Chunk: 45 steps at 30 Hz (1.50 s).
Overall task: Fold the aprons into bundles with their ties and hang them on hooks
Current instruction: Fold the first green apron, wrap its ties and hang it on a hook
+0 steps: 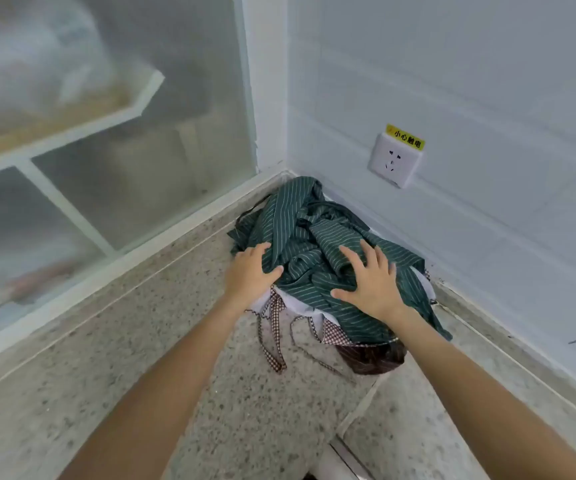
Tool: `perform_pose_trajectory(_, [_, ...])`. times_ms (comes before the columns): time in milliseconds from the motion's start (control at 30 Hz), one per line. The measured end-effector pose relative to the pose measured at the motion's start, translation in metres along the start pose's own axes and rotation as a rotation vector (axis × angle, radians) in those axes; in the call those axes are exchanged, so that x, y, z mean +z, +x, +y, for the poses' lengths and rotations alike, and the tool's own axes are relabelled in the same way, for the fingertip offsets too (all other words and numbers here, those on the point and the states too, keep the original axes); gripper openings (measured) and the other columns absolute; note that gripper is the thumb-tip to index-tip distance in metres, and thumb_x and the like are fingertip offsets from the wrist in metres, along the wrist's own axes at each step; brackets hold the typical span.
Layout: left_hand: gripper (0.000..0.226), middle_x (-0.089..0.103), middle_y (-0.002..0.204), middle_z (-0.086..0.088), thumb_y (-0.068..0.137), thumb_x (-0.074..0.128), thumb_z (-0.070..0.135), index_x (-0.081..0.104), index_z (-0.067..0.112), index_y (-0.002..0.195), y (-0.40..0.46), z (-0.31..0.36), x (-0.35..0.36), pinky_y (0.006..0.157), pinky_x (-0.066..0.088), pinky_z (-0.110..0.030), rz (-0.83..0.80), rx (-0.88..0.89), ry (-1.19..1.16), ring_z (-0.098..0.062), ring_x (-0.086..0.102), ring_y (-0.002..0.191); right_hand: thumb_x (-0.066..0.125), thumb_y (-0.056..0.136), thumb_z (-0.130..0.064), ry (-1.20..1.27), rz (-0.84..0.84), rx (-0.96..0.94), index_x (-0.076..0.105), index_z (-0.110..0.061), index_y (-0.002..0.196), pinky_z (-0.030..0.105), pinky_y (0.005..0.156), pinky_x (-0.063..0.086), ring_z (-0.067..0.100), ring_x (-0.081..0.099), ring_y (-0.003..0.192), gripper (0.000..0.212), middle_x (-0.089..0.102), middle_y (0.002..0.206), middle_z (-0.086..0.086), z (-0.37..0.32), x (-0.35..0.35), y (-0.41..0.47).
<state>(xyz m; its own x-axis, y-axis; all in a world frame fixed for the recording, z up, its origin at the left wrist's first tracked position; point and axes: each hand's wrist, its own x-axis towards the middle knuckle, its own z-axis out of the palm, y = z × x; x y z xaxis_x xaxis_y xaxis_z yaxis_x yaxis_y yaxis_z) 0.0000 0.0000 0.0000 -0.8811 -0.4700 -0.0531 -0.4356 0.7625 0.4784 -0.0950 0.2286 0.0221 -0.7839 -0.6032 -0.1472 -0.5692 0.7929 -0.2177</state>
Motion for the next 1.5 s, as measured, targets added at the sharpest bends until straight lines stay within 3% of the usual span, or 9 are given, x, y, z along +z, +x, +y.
perform_pose_trajectory(267, [0.096,0.016,0.154,-0.01,0.077,0.058,0.065,0.005,0.029,0.149,0.109,-0.009,0.018,0.105,0.036,-0.049,-0.138,-0.03,0.022,-0.032,0.026,0.137,0.062,0.079,-0.059,0.018,-0.034,0.176,-0.018,-0.044,0.143,0.055,0.103,0.034,0.041,0.02,0.138,0.103,-0.016,0.155,0.014,-0.001,0.016,0.09])
perform_pose_trajectory(433, [0.112,0.033,0.146,-0.016,0.073,0.069,0.056,-0.011,0.028,0.148,0.149,-0.019,0.036,0.09,0.049,-0.046,-0.234,-0.085,-0.002,-0.034,0.048,0.121,0.061,0.089,-0.027,0.036,-0.053,0.171,0.008,-0.037,0.147,0.04,0.071,0.053,0.032,0.061,0.094,0.08,0.044,0.138,0.015,0.014,0.012,0.112])
perform_pose_trajectory(533, [0.081,0.065,0.11,-0.011,0.089,0.061,0.033,0.009,0.024,0.15,0.152,-0.024,0.037,0.064,0.055,-0.041,-0.166,-0.048,-0.048,-0.025,0.064,0.077,0.059,0.087,-0.014,0.093,0.064,0.173,0.046,-0.026,0.133,0.038,0.076,0.051,0.028,0.059,0.099,0.049,0.06,0.118,0.007,0.025,0.004,0.112])
perform_pose_trajectory(700, [0.046,0.054,0.13,-0.018,0.097,0.048,0.023,0.04,0.008,0.139,0.134,-0.014,-0.001,0.099,0.041,-0.044,0.137,0.012,-0.205,-0.035,0.051,0.117,0.068,0.082,-0.013,0.324,0.246,0.117,0.062,-0.011,0.115,0.03,0.087,0.035,0.028,0.043,0.111,0.034,0.061,0.113,0.01,0.026,-0.021,0.107])
perform_pose_trajectory(900, [0.034,0.052,0.121,0.005,0.096,0.045,0.011,0.048,0.009,0.13,0.083,0.013,-0.08,0.097,0.036,-0.024,0.314,0.116,-0.465,-0.009,0.049,0.109,0.074,0.066,-0.025,0.397,0.18,-0.22,0.065,-0.014,0.087,0.041,0.106,0.023,0.028,0.026,0.129,0.026,0.044,0.136,0.009,0.016,-0.06,0.077])
perform_pose_trajectory(1033, [0.042,0.054,0.116,0.006,0.092,0.052,0.013,0.041,0.013,0.133,0.04,0.008,-0.075,0.091,0.043,-0.023,0.111,0.178,-0.388,-0.005,0.052,0.102,0.069,0.066,-0.044,0.408,0.17,-0.424,0.049,-0.035,0.103,0.052,0.109,0.024,0.031,0.016,0.14,0.042,0.022,0.15,0.003,-0.005,-0.053,0.067])
perform_pose_trajectory(1200, [0.096,0.044,0.122,-0.004,0.075,0.073,0.042,0.013,0.021,0.148,0.014,-0.015,-0.007,0.082,0.047,-0.03,-0.165,0.148,-0.115,-0.017,0.05,0.108,0.08,0.061,-0.053,-0.139,-0.025,-0.549,-0.012,-0.039,0.146,0.068,0.105,0.015,0.041,-0.002,0.142,0.125,-0.014,0.156,0.008,-0.042,-0.016,0.097])
perform_pose_trajectory(1400, [0.13,-0.014,0.156,-0.005,0.053,0.075,0.067,-0.007,0.034,0.148,0.016,-0.035,0.041,0.108,0.024,-0.057,-0.261,0.114,0.251,-0.037,0.0,0.142,0.08,0.063,-0.051,-0.347,-0.443,-0.401,-0.015,-0.048,0.142,0.065,0.106,0.023,0.041,0.008,0.141,0.123,-0.013,0.157,0.001,-0.057,0.023,0.126])
perform_pose_trajectory(1500, [0.119,-0.011,0.155,-0.004,0.064,0.078,0.052,-0.011,0.045,0.144,0.02,-0.043,0.047,0.095,0.044,-0.05,-0.337,0.091,0.231,-0.039,0.026,0.134,0.074,0.073,-0.047,-0.407,-0.45,-0.317,0.002,-0.041,0.147,0.053,0.104,0.033,0.038,0.03,0.132,0.104,0.014,0.155,0.005,-0.056,0.031,0.128])
